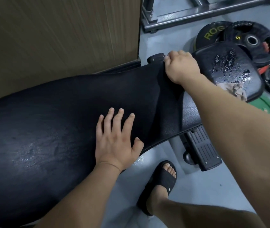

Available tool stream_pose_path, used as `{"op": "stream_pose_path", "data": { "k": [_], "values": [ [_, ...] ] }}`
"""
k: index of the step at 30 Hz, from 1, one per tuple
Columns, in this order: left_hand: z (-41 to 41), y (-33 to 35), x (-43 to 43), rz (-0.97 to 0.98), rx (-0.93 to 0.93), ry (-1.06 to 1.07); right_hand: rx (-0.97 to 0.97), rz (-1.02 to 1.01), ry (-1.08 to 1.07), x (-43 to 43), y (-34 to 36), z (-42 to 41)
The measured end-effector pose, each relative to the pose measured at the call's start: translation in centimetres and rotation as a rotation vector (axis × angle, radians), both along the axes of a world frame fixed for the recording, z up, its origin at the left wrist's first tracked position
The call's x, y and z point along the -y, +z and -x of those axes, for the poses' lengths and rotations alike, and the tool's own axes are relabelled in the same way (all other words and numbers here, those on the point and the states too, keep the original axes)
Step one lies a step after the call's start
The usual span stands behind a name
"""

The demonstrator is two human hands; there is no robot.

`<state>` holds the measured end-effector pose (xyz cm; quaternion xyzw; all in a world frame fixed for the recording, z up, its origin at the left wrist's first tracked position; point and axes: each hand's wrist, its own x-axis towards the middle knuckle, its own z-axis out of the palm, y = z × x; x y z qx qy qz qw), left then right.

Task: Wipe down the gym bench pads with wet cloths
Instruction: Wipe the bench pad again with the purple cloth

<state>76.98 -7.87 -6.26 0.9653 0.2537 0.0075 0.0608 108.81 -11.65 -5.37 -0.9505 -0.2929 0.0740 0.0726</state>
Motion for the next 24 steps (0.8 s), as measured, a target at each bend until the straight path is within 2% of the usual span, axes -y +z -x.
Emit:
{"op": "stream_pose_path", "data": {
  "k": [6, 10, 16, 18, 20, 24],
  "values": [
    [0.2, 0.1, 0.0, -0.01, 0.016, -0.002, 0.037, -0.101, -0.151, 3.7, -0.6, 1.7],
    [0.1, 0.1, 0.2, -0.009, 0.034, -0.003, 0.123, 0.001, -0.225, 6.3, -1.0, 4.0],
    [0.2, 0.3, 0.4, 0.004, 0.065, 0.003, 0.066, -0.001, -0.389, 11.4, -1.1, 8.7],
    [0.1, 0.4, 0.5, 0.011, 0.071, 0.006, 0.052, -0.099, -0.461, 13.0, -0.9, 10.6],
    [0.1, 0.4, 0.6, 0.017, 0.071, 0.009, -0.001, -0.283, -0.582, 14.3, -0.9, 12.7],
    [0.3, 0.3, 0.6, 0.022, 0.089, 0.009, -0.247, -0.505, -0.824, 14.5, -0.3, 15.1]
  ]
}}
